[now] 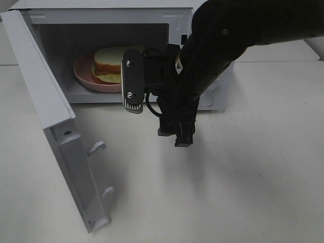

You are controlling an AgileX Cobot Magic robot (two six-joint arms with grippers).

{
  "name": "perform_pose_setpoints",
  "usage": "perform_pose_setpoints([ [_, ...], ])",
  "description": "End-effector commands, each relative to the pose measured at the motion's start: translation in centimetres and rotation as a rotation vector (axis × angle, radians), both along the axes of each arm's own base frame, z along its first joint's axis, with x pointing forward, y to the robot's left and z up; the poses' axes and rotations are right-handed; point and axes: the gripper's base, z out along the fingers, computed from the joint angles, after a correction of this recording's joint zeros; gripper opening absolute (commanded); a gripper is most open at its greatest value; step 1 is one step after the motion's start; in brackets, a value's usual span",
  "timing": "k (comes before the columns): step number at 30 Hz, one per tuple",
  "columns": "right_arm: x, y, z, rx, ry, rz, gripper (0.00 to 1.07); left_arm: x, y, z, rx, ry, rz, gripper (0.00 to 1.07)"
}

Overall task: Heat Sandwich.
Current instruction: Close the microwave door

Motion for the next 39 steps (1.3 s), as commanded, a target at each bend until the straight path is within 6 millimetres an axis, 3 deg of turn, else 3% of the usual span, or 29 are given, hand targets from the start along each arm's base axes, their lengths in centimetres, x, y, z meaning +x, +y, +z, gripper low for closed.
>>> perform_pose_setpoints([
  [1, -1.4, -1.1, 0.6, 0.033, 0.007, -0.052, 0.74, -0.3, 0.0, 0.0, -0.002, -0.036, 0.008, 1.00],
  [18, -6.7, -6.0, 2.7, 0.164, 0.057, -0.292, 0.72, -0.3, 0.0, 0.0, -0.002, -0.036, 0.008, 1.00],
  [23, -9.1, -8.4, 4.1, 0.212, 0.124, -0.492, 0.72, -0.3, 0.0, 0.0, -0.002, -0.036, 0.008, 1.00],
  [39, -14.4, -13.7, 8.5, 0.265, 0.192, -0.773, 0.72, -0.3, 0.0, 0.0, -0.002, -0.036, 0.008, 1.00],
])
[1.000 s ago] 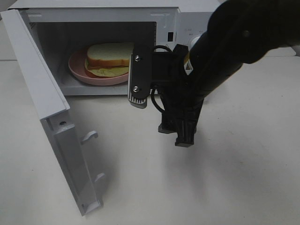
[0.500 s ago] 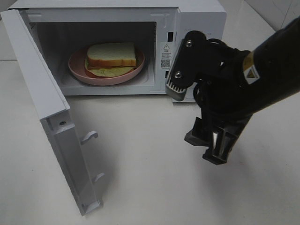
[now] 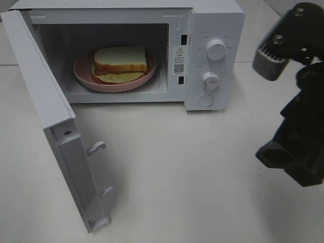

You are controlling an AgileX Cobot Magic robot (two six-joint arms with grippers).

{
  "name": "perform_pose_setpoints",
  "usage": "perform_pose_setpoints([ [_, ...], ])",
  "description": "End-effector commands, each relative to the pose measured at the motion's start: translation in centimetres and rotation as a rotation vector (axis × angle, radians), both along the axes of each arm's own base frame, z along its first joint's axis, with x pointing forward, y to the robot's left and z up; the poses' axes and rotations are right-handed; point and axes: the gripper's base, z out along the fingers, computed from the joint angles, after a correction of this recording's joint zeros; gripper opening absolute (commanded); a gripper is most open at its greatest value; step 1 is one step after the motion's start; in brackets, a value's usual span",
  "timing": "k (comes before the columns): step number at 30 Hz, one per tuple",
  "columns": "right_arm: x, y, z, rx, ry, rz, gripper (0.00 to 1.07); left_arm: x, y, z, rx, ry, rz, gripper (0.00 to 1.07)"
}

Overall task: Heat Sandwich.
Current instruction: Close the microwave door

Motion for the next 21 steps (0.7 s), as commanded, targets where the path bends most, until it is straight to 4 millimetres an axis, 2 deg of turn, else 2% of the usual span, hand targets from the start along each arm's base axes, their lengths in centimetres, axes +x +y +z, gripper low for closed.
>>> perform_pose_setpoints([
  [1, -1.4, -1.3, 0.5, -0.011, 0.039, -0.051, 0.72, -0.3, 0.0, 0.0, -0.002, -0.036, 0.008, 1.00],
  [6, -3.0, -2.9, 1.3, -0.019, 0.065, -0.095, 0.72, -0.3, 0.0, 0.0, -0.002, -0.036, 0.008, 1.00],
  [14, -4.4, -4.2, 2.0, 0.000, 0.067, -0.139, 0.72, -0.3, 0.0, 0.0, -0.002, -0.036, 0.008, 1.00],
  [21, -6.0, -5.7, 3.0, 0.084, 0.015, -0.185, 0.72, -0.3, 0.0, 0.0, -0.002, -0.036, 0.008, 1.00],
])
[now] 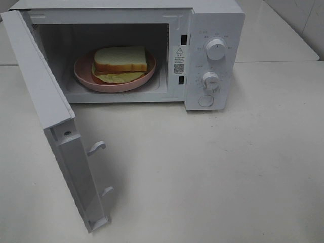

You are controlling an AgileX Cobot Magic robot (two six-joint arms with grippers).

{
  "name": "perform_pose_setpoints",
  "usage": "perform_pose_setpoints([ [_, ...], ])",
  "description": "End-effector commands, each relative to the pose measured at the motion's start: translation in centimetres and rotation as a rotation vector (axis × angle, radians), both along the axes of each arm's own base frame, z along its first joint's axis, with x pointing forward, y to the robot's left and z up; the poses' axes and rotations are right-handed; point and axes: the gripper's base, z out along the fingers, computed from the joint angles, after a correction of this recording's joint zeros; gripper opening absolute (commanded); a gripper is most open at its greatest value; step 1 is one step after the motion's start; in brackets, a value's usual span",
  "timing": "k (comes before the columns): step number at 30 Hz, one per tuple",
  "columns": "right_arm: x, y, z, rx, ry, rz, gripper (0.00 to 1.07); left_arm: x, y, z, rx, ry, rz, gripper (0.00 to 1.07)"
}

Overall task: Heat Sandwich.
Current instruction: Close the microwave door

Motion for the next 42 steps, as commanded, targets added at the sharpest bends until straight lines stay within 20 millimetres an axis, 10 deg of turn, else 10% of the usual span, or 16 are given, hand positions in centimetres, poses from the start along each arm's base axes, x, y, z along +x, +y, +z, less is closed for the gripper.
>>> perform_pose_setpoints([
  [1, -1.0, -0.9, 0.3, 0.043, -0.019, -0.042, 0.72, -0.3, 0.0, 0.0, -0.002, -0.036, 0.008, 1.00],
  [24, -5.5, -6.7, -4.3, 0.149, -0.220, -0.511, 0.72, -0.3, 0.0, 0.0, -0.002, -0.036, 0.008, 1.00],
  [42, -9.0, -6.6, -4.8, 0.268, -0.517, -0.478, 0.70, -0.3, 0.0, 0.0, -0.002, -0.036, 0.008, 1.00],
])
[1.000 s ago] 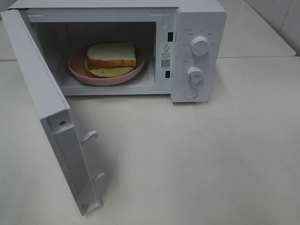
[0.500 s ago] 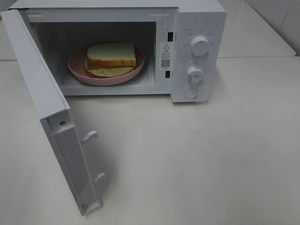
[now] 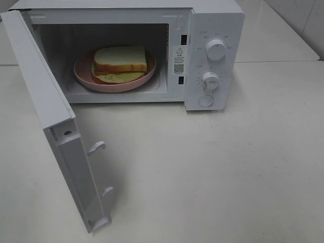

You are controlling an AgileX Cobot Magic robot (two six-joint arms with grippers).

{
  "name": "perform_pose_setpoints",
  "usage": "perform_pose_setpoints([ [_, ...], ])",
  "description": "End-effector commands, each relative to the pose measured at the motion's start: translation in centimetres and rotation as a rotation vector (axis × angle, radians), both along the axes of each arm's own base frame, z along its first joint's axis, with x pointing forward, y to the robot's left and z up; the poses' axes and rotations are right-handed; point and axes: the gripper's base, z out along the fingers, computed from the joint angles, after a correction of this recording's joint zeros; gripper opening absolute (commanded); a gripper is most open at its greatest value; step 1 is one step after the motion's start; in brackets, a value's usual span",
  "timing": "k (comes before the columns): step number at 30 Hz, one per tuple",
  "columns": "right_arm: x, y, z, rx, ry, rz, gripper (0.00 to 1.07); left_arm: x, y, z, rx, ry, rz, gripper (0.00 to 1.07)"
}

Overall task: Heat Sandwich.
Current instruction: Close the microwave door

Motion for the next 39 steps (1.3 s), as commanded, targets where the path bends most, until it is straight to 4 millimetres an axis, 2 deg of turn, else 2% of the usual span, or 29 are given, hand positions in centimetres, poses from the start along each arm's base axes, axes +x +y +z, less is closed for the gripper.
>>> perform_pose_setpoints([
  [1, -0.50, -0.04, 0.06, 0.001, -0.047, -0.003, 0.70, -0.28, 0.03, 0.04, -0.002, -0.036, 0.008, 1.00],
  [4, -1.44, -0.13, 0.02, 0.015, -0.109, -0.008, 0.70, -0.28, 0.03, 0.04, -0.002, -0.036, 0.008, 1.00],
  [39, -1.44, -0.10, 0.00, 0.068, -0.101, -0.035, 0.69, -0.17, 0.03, 0.05, -0.002, -0.029, 0.008, 1.00],
])
